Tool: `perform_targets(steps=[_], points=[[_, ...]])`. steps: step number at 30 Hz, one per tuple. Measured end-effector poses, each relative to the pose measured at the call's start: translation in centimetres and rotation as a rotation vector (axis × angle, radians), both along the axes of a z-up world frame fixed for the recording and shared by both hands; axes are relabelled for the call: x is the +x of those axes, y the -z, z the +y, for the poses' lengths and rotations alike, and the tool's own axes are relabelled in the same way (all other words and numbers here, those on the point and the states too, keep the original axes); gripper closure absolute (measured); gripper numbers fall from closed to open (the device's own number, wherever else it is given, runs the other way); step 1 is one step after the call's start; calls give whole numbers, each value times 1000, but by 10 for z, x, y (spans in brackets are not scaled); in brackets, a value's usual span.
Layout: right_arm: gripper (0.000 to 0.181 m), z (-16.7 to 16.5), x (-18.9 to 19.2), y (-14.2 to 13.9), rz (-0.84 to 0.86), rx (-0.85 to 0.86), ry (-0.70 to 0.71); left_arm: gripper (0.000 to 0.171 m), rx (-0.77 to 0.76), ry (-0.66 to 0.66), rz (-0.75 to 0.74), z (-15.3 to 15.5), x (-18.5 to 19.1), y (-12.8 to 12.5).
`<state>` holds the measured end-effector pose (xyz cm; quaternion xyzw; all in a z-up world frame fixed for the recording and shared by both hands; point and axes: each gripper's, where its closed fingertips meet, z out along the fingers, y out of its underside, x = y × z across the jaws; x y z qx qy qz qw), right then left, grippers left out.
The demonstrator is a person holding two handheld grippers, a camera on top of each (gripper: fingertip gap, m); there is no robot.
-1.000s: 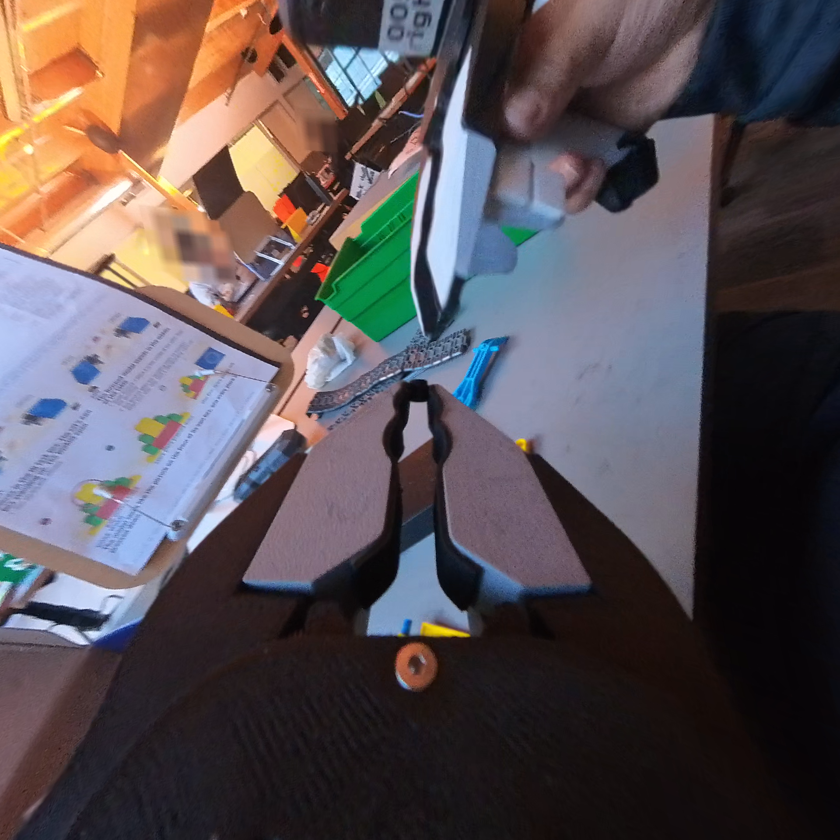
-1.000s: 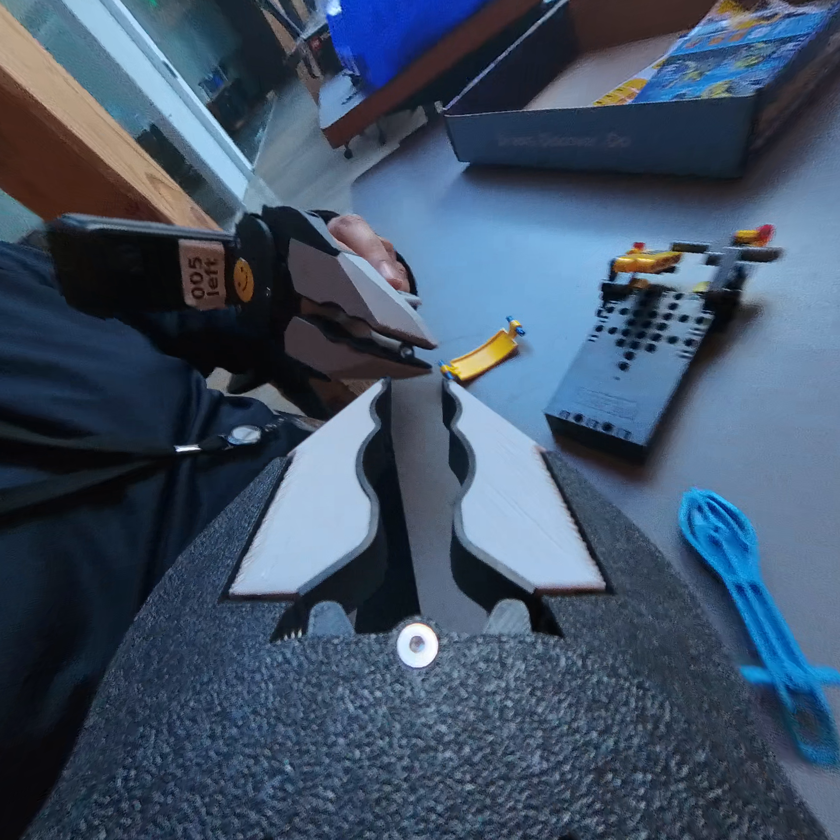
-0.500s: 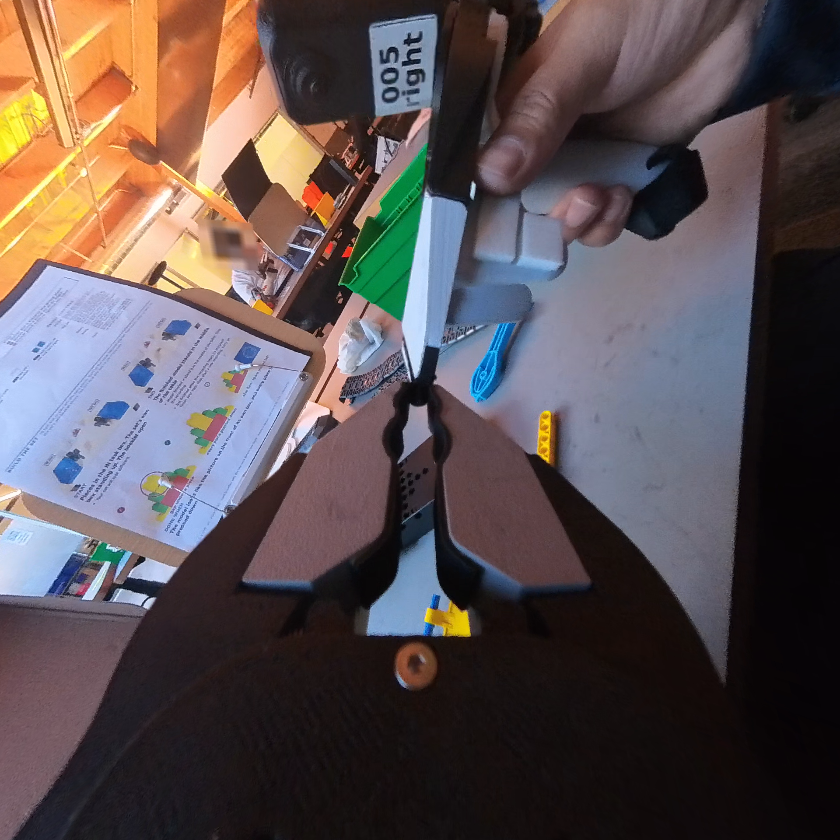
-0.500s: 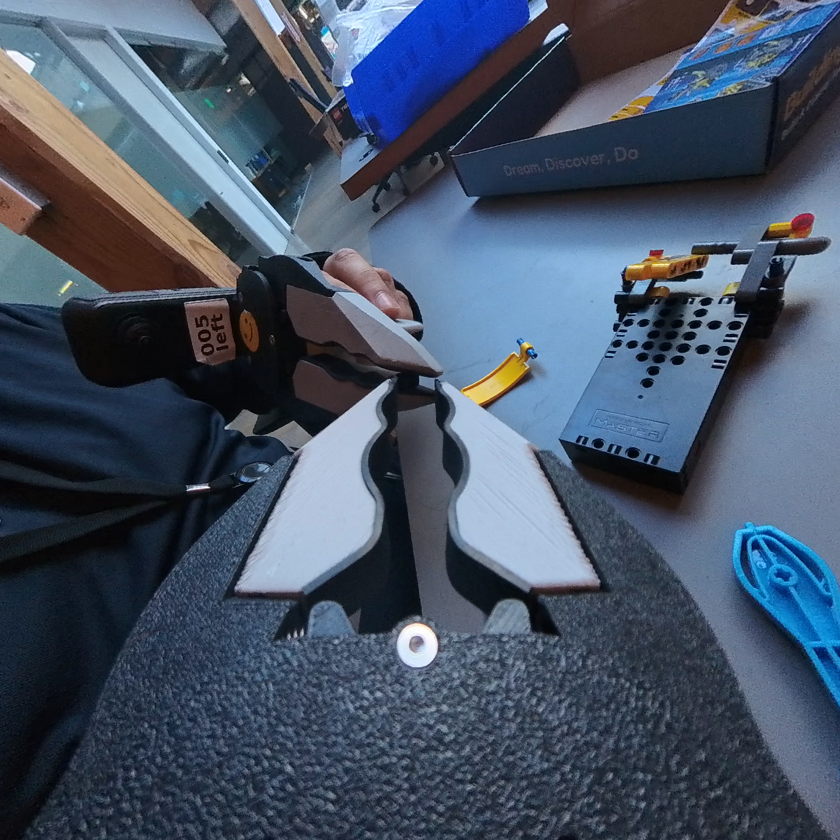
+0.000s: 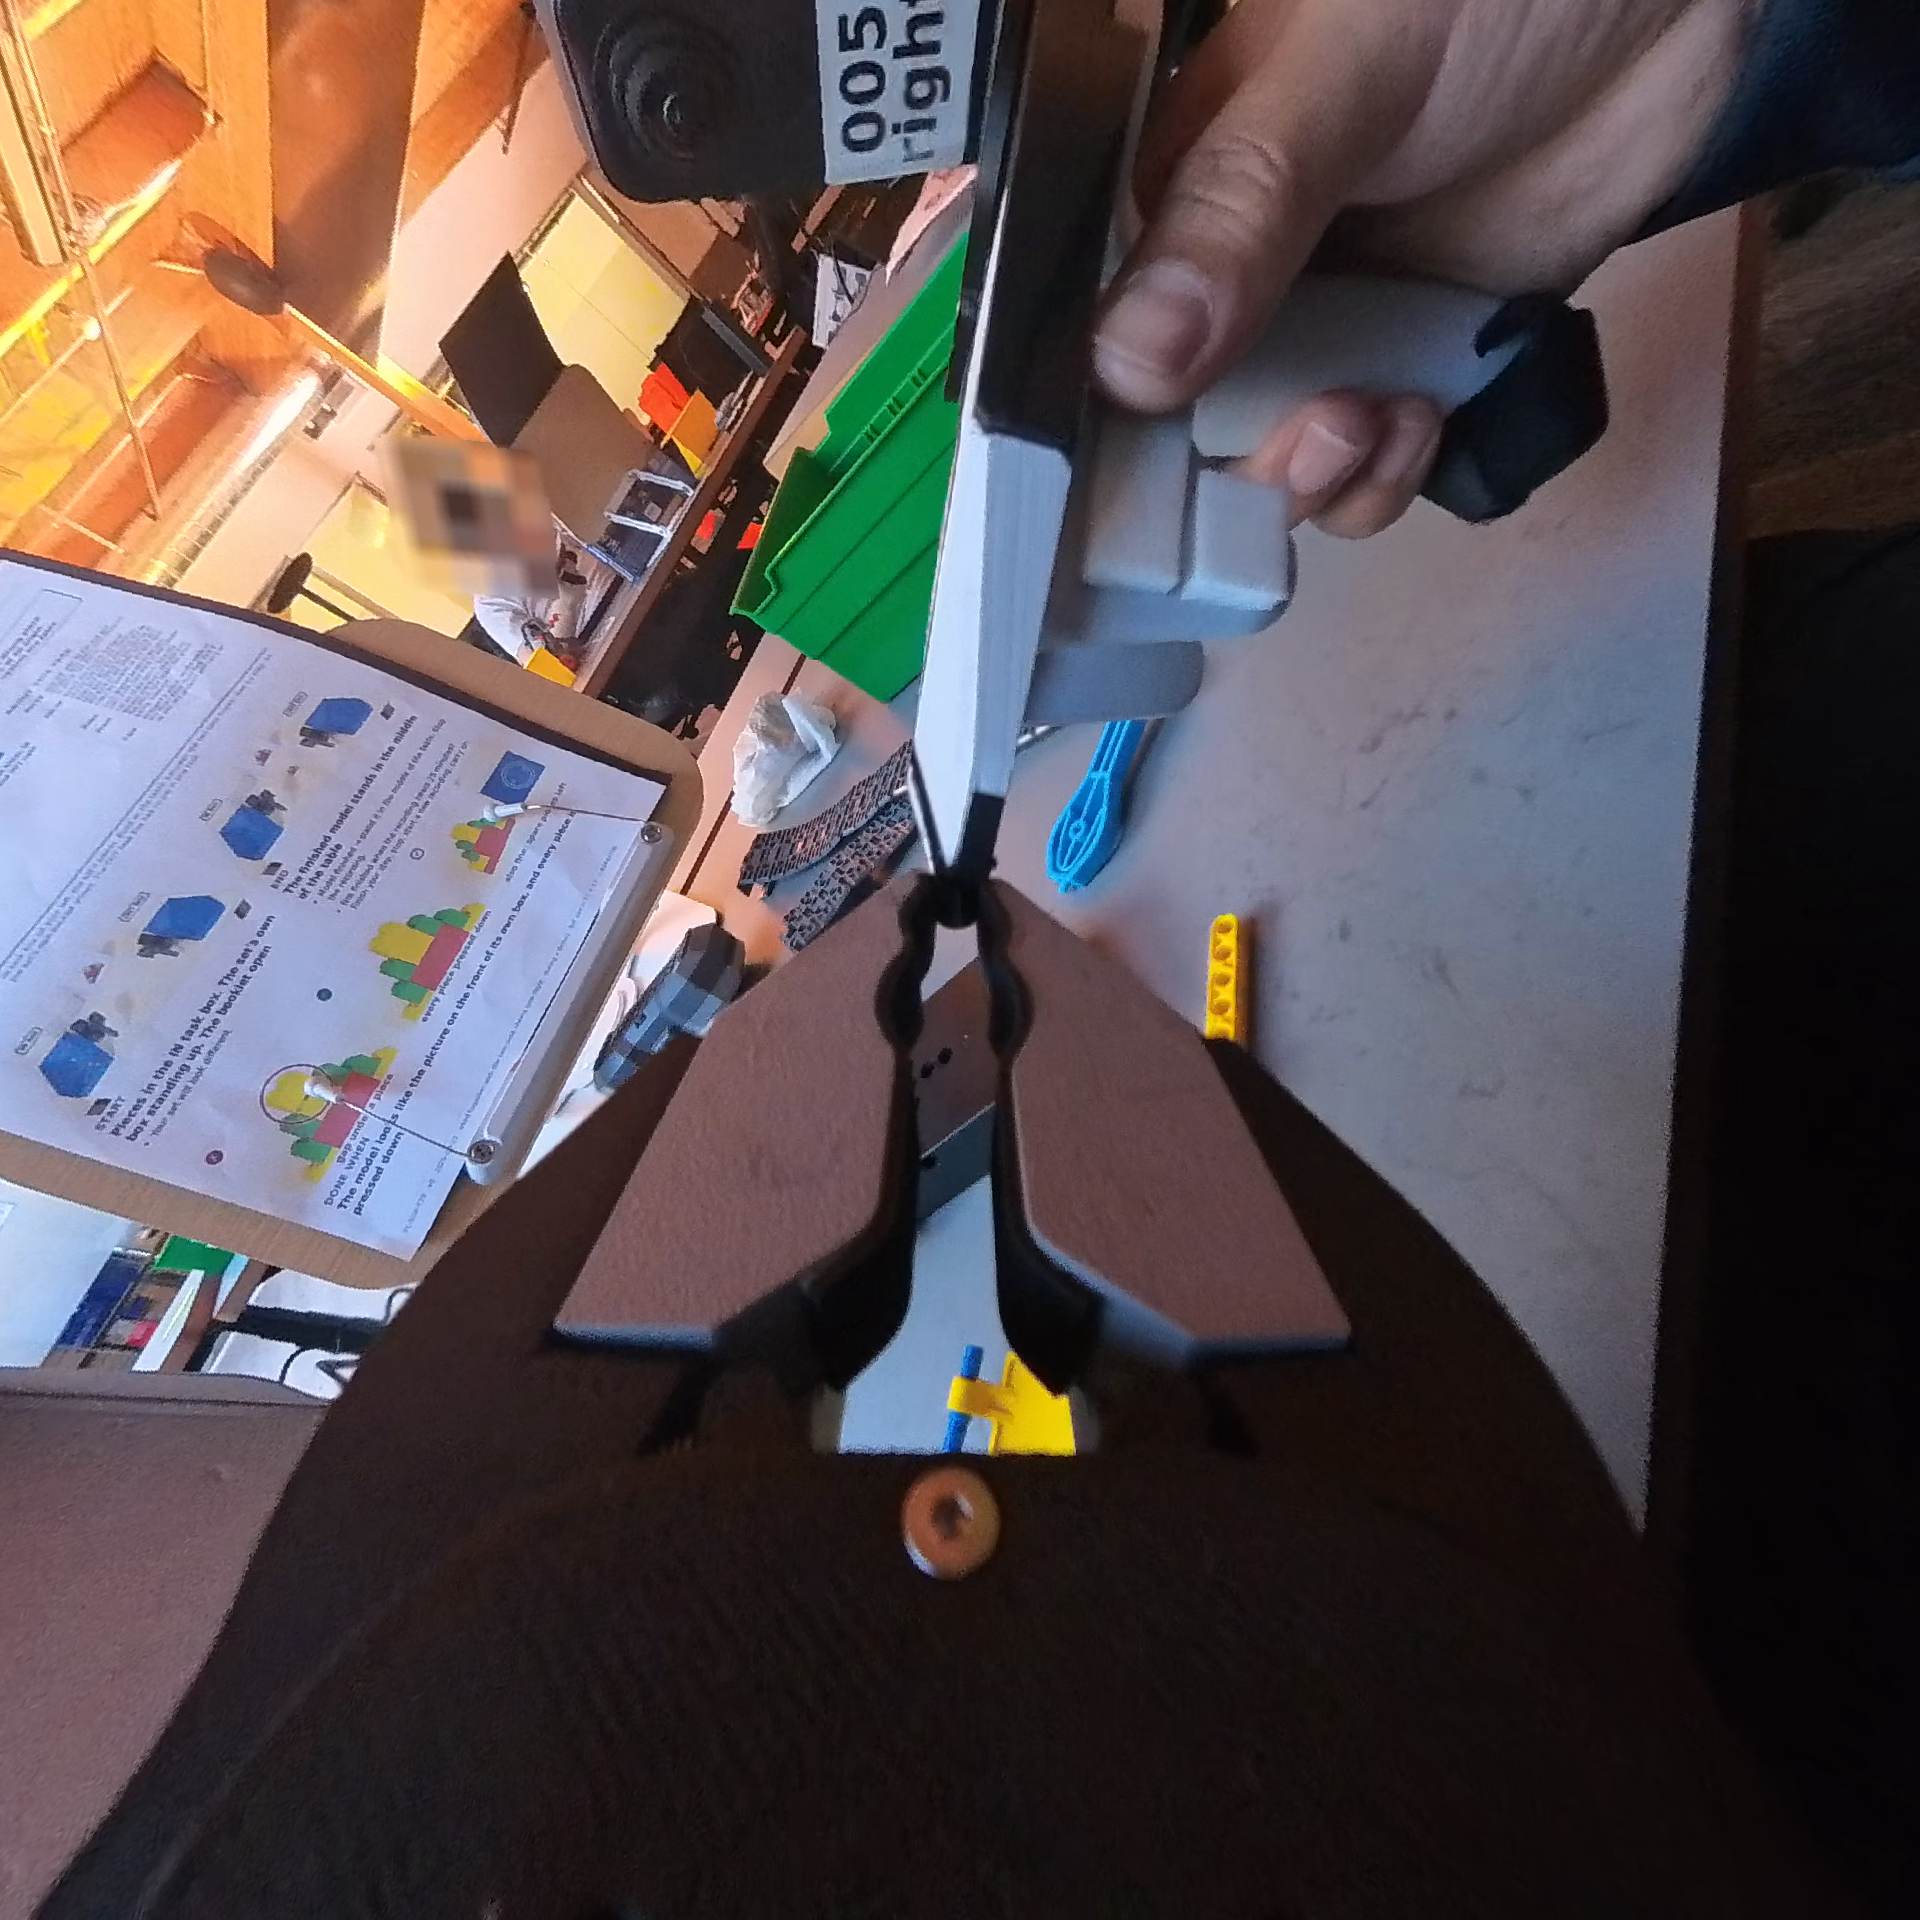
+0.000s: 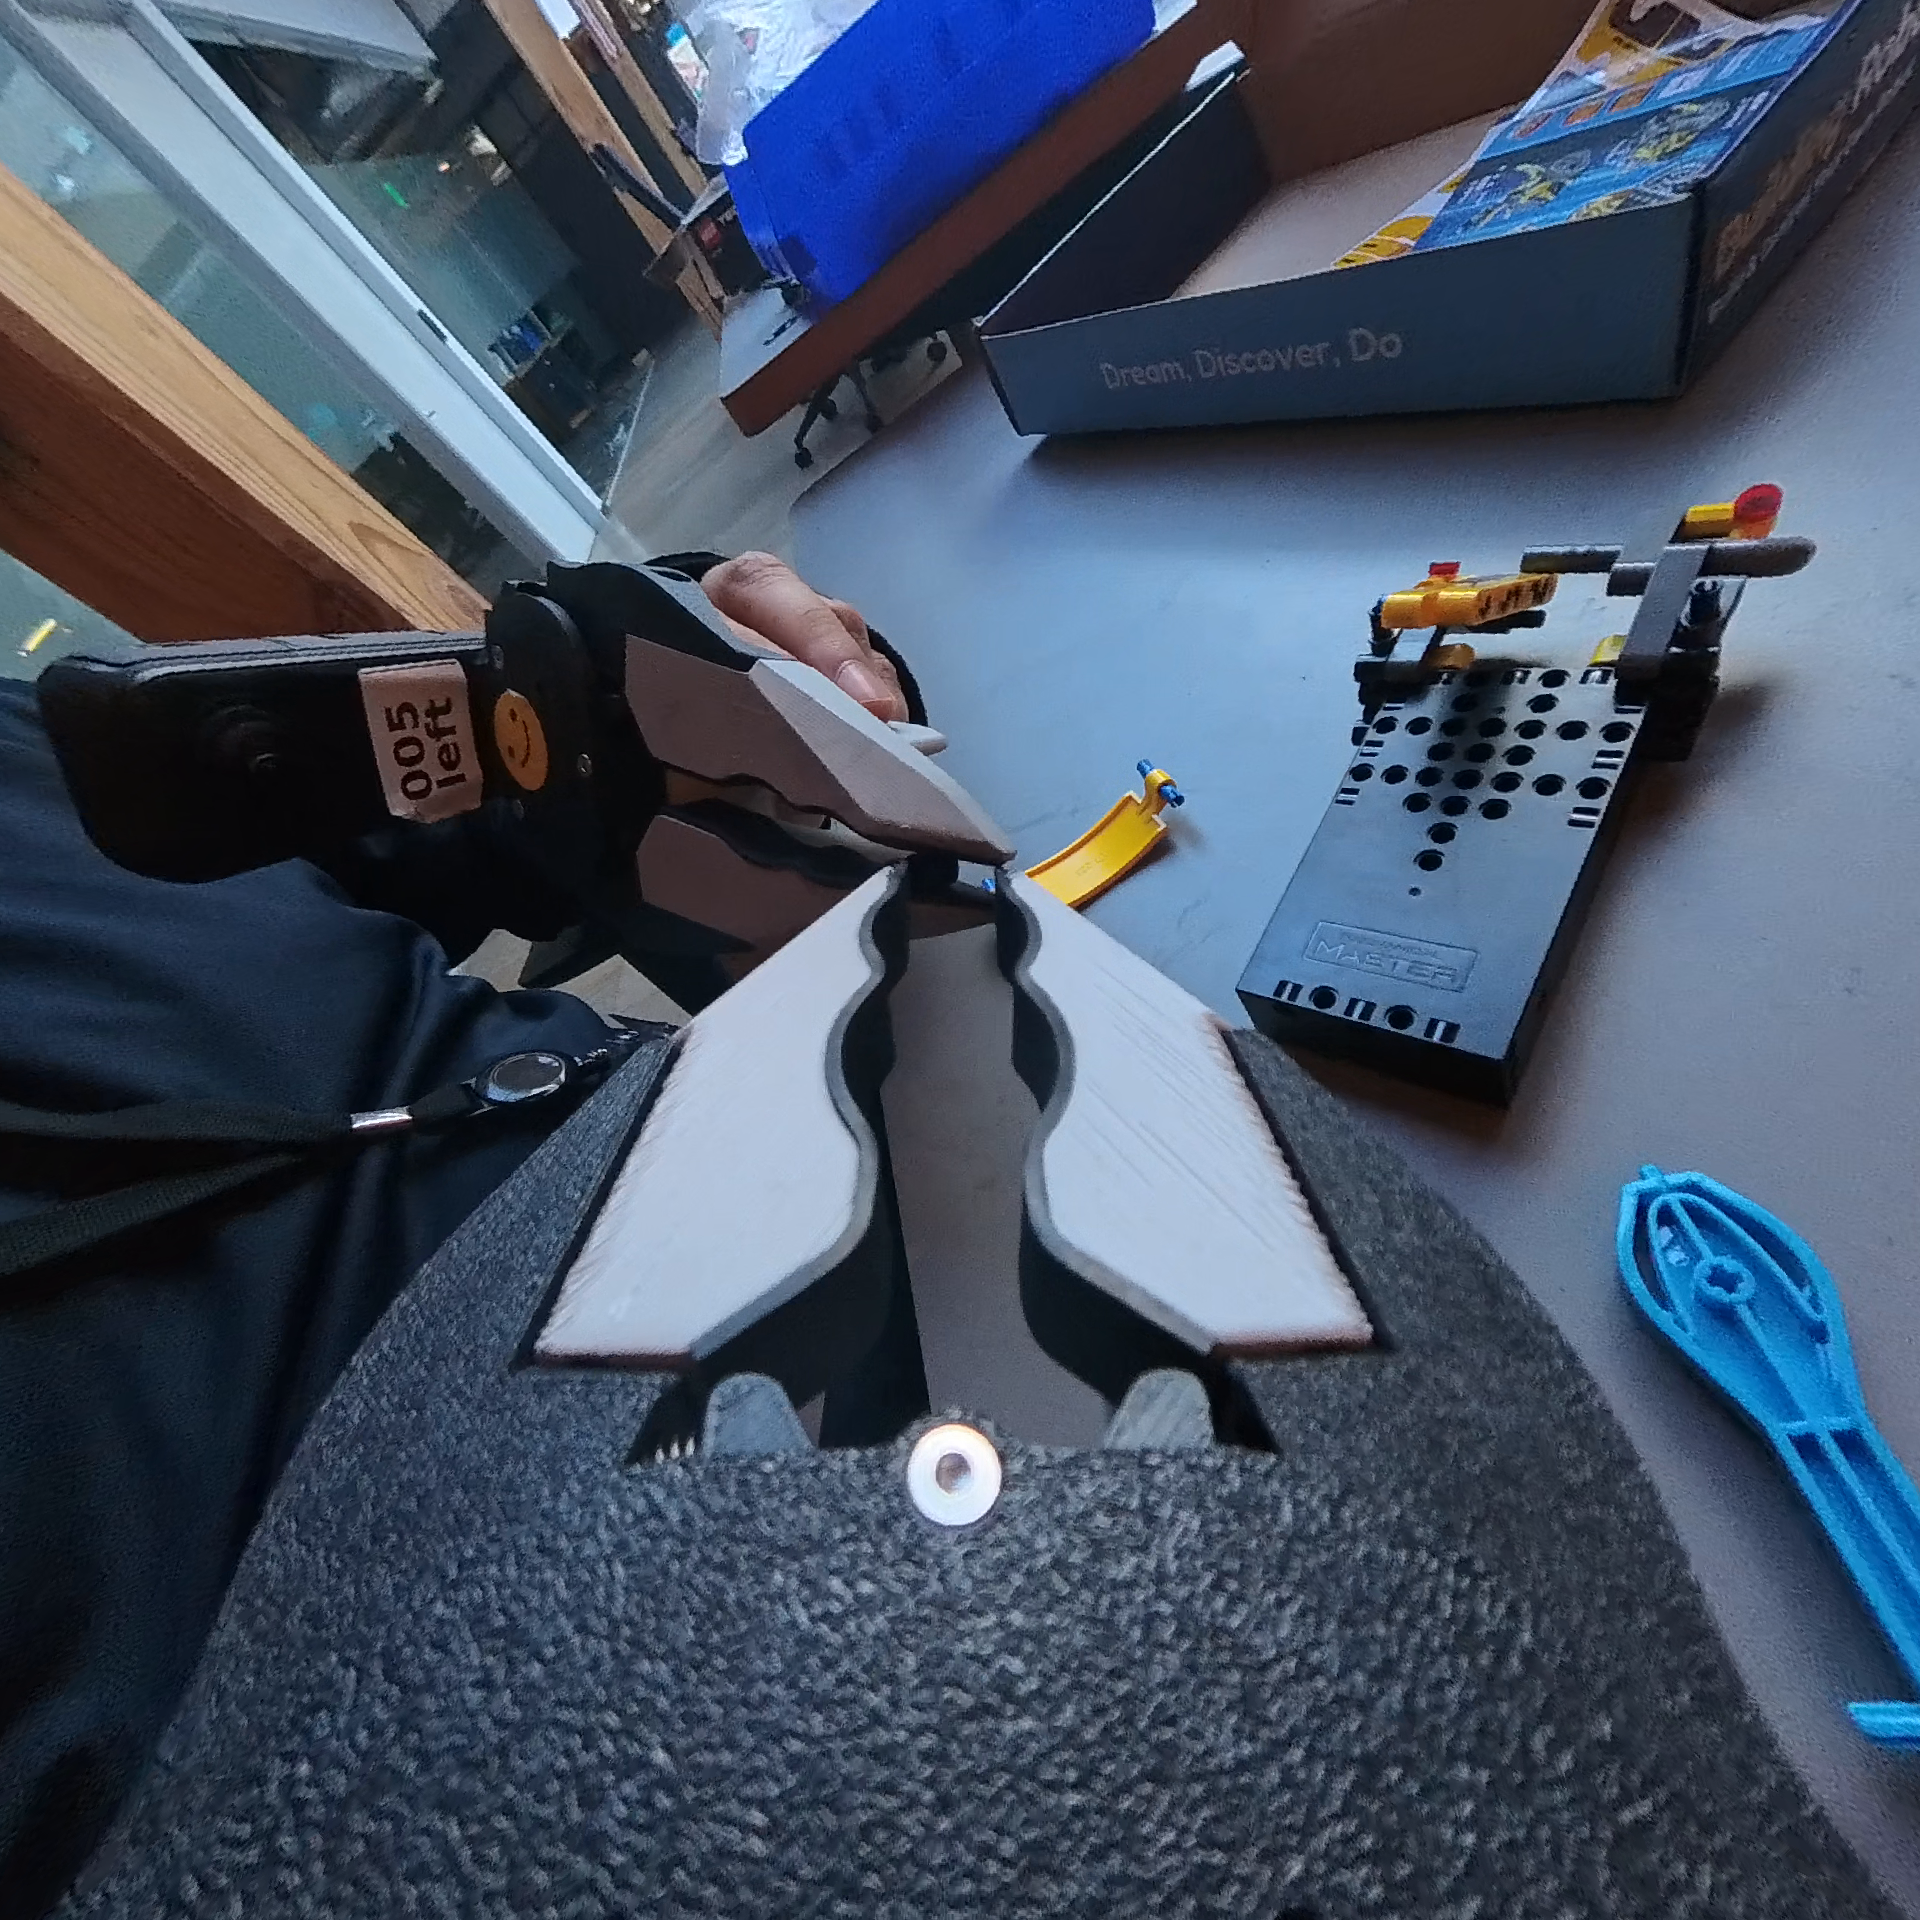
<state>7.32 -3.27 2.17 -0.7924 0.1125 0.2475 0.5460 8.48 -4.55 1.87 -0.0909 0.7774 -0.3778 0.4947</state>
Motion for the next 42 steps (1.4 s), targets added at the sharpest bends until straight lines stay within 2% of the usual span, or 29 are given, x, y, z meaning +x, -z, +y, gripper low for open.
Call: perform_targets(steps=[5, 7, 8, 10, 17, 20, 24, 26, 30, 35, 42], points=[[166, 0, 0, 2, 18, -4, -6, 166, 13, -11, 9, 2, 1, 3], [145, 0, -8, -2, 53, 14, -52, 167, 20, -11, 12, 2, 2, 4], [146, 0, -9, -2, 60, 13, -58, 166, 24, -14, 14, 2, 2, 5], [164, 1, -4, 1, 20, 4, -21, 166, 33, -19, 16, 2, 3, 7], [164, 3, -1, 5, 49, 2, 0, 167, 28, -26, 30, 3, 3, 7], [158, 4, -2, 8, 49, -11, 3, 167, 58, -32, 22, 3, 4, 11], [163, 5, 1, 15, 15, -36, 22, 167, 149, -67, -9, 5, 7, 17], [176, 6, -2, 12, 31, -11, 12, 167, 166, -75, -8, 6, 7, 19], [176, 9, 0, 13, -6, -1, 32, 164, 180, -112, -18, 10, 11, 19], [176, 9, 0, 14, 49, 9, 24, 167, 134, -100, 28, 11, 12, 21], [181, 5, 1, 14, 7, 5, 14, 167, 152, -101, 16, 10, 13, 24]])
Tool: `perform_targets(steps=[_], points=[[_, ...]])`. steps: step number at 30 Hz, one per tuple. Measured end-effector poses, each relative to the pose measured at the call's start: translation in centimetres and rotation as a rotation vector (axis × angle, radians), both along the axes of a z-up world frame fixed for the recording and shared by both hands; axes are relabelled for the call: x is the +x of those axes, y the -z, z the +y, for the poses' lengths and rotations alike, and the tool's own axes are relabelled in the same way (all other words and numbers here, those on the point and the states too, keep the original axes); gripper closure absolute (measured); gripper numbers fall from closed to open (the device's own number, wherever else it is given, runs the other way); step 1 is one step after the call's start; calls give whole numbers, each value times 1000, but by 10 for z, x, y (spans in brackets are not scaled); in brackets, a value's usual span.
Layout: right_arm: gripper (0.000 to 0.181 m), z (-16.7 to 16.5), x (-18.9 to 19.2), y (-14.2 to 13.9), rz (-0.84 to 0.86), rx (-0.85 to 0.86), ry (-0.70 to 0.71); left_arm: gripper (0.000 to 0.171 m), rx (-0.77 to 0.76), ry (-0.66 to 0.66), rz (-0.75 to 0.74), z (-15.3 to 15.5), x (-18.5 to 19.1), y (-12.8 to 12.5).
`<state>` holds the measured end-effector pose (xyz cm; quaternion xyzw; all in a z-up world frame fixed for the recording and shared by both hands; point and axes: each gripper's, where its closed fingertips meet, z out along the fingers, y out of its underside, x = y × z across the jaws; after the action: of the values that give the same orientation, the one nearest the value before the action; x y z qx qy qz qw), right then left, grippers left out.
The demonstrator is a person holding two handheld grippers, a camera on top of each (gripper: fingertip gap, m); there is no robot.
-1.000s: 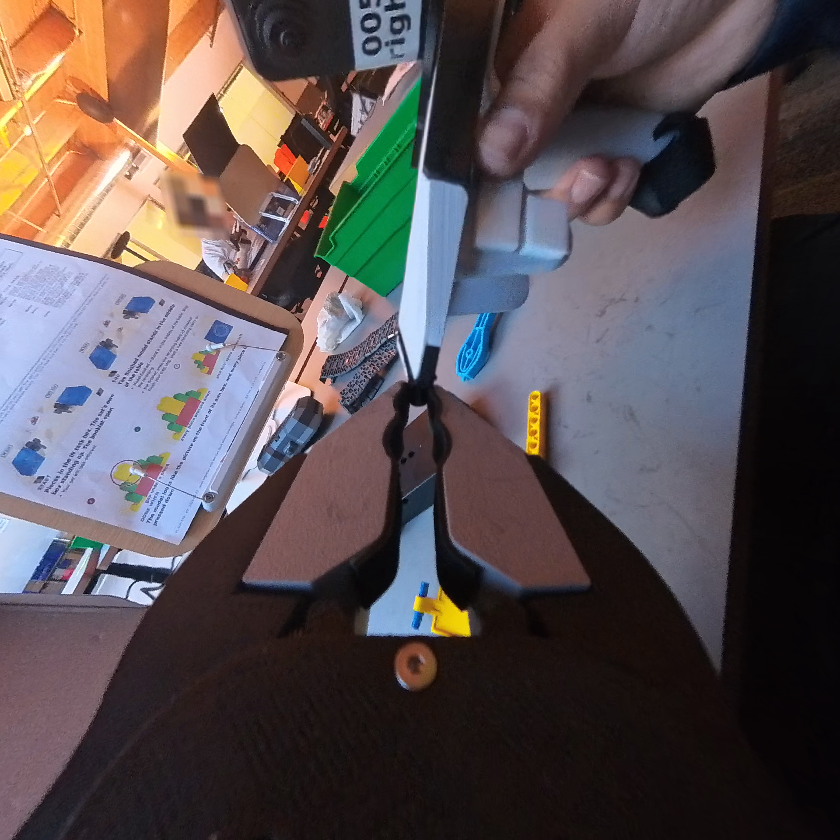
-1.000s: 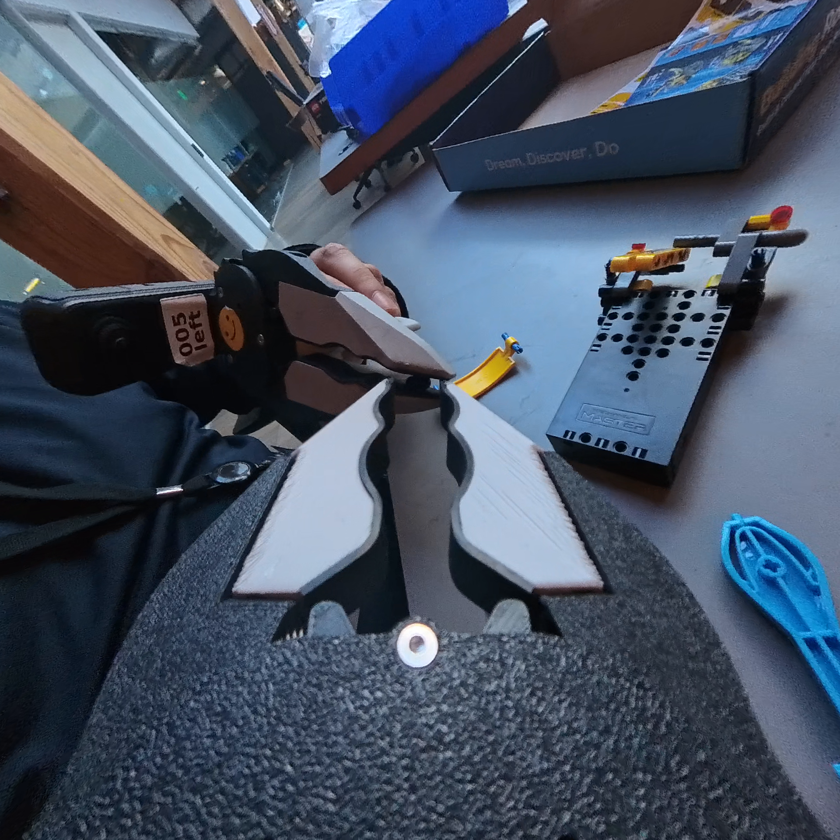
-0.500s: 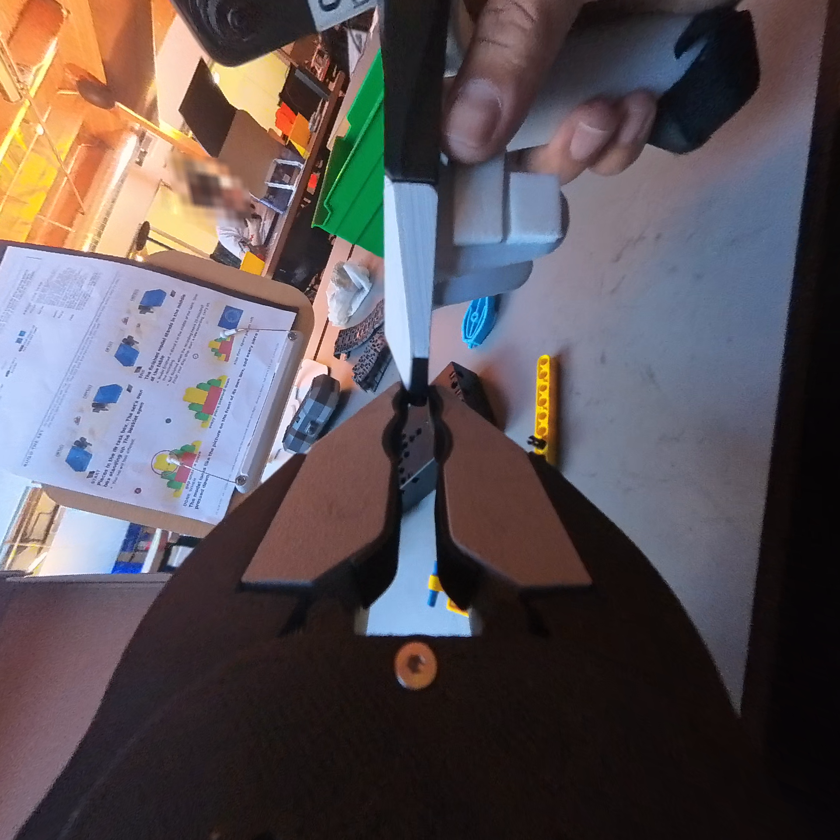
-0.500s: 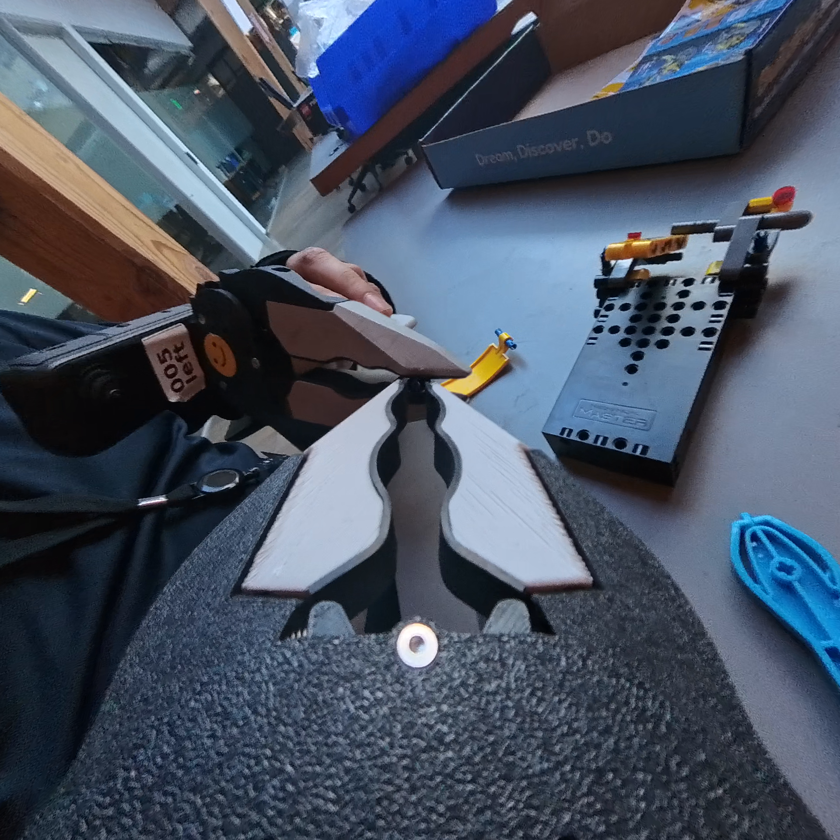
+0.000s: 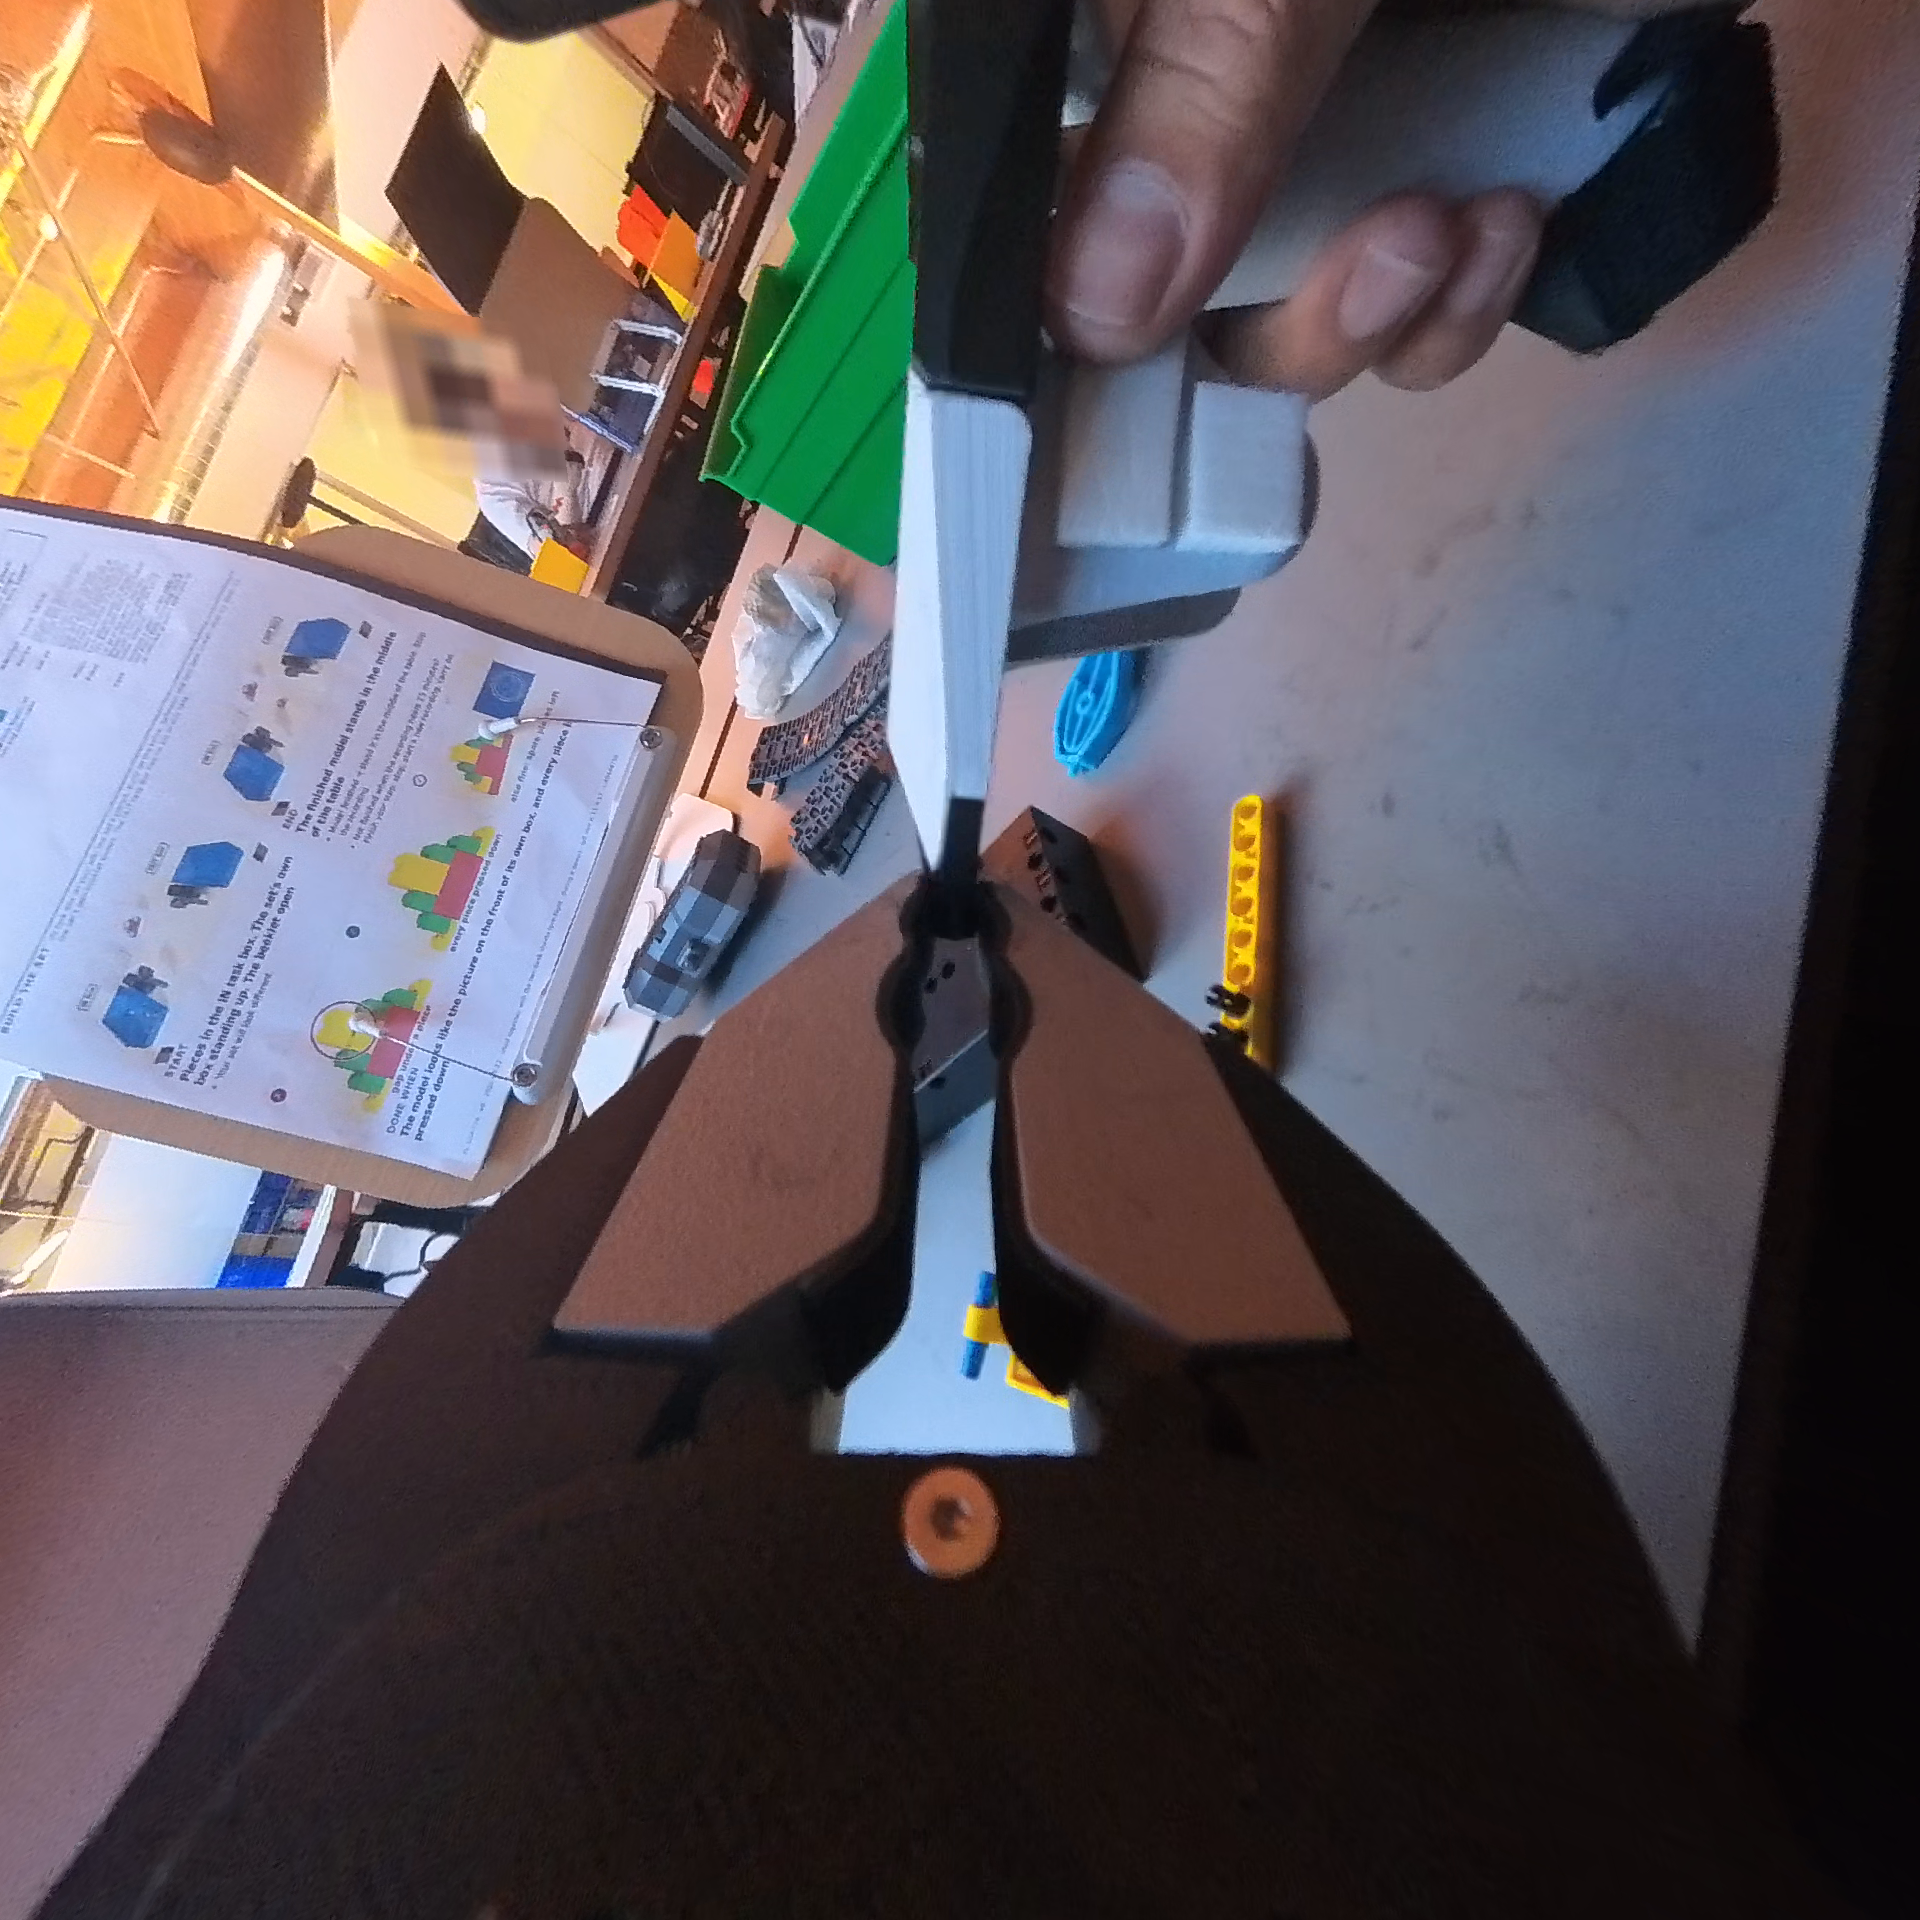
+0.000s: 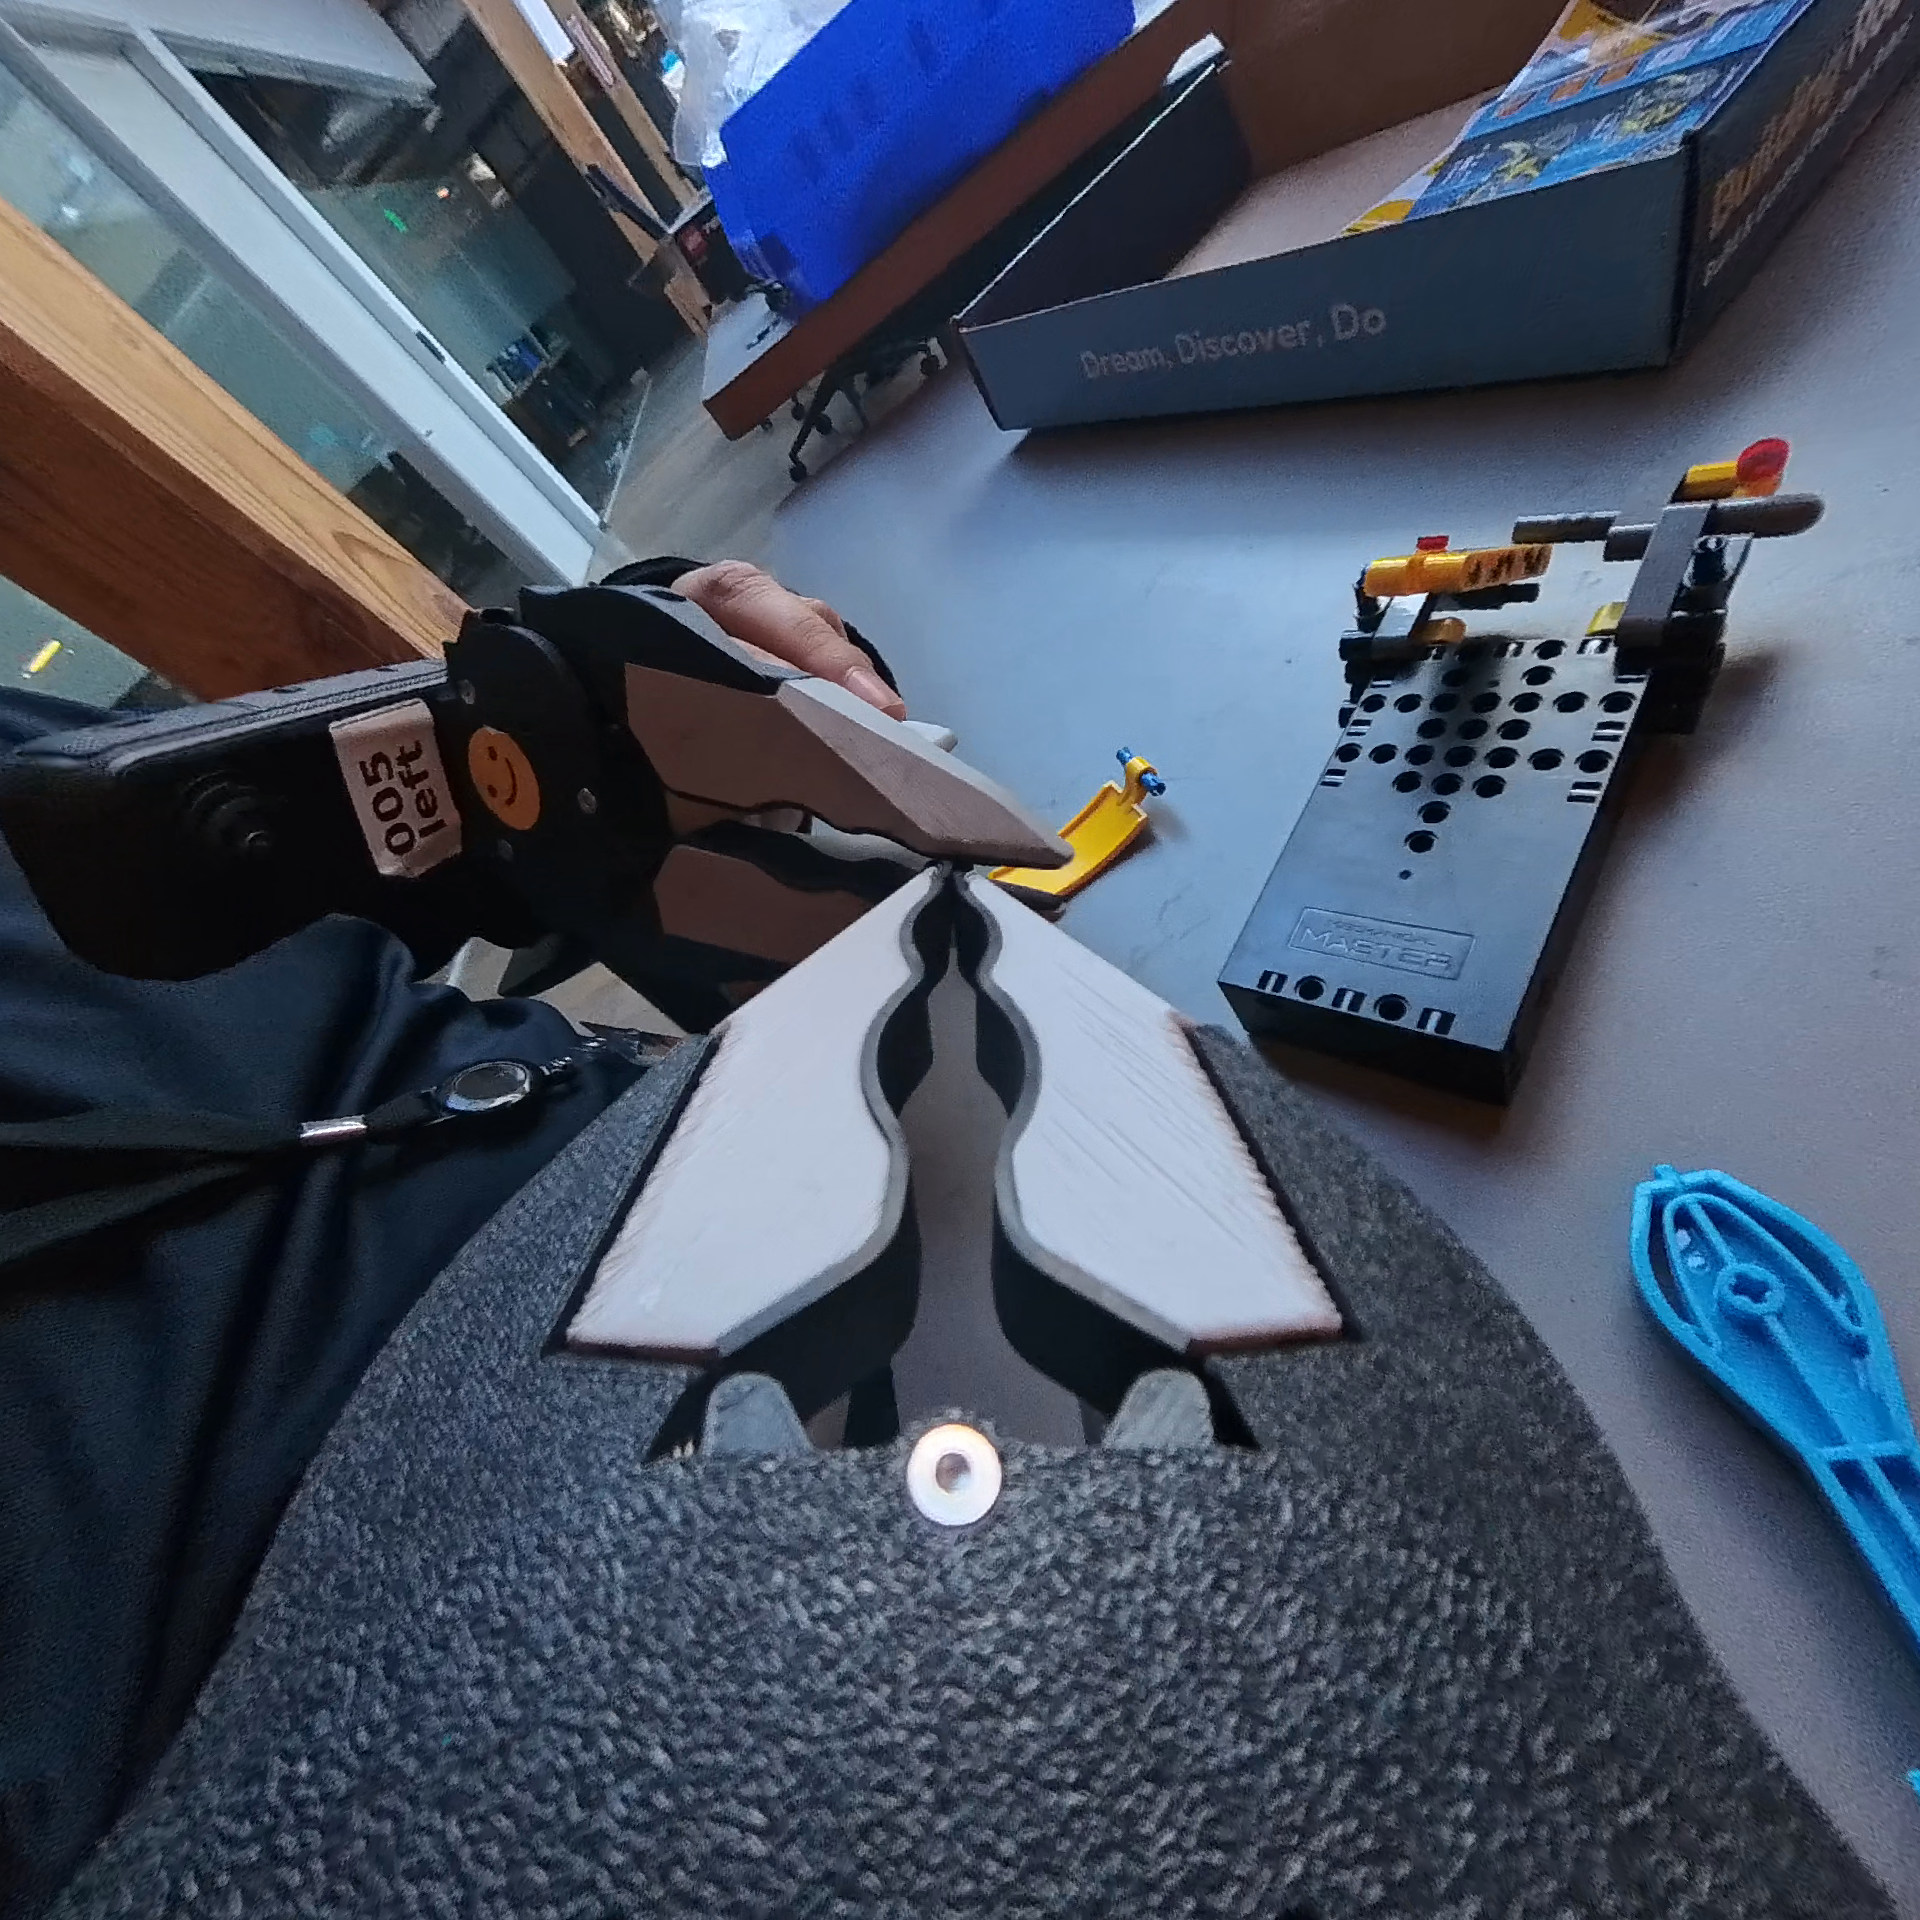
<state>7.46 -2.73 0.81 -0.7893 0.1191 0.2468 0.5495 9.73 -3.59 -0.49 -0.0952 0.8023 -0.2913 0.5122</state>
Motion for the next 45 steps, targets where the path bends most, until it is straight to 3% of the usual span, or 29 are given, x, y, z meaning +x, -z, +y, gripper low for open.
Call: perform_targets(steps=[7, 12, 23, 29, 45], points=[[165, -3, 4, -1, 24, -6, 5, 167, -22, 14, 28, 0, 0, 1], [165, -1, 1, -2, 21, 1, 1, 167, -25, 16, -13, -1, 0, -4], [164, 11, 4, 8, -218, -71, 93, 168, 91, -95, -60, 8, 5, 0], [176, 15, 6, 9, -318, -61, 142, 168, 125, -125, -52, 13, 7, 4], [176, 6, 13, -5, -243, 9, 122, 166, -43, -86, 32, 12, 9, 4]])
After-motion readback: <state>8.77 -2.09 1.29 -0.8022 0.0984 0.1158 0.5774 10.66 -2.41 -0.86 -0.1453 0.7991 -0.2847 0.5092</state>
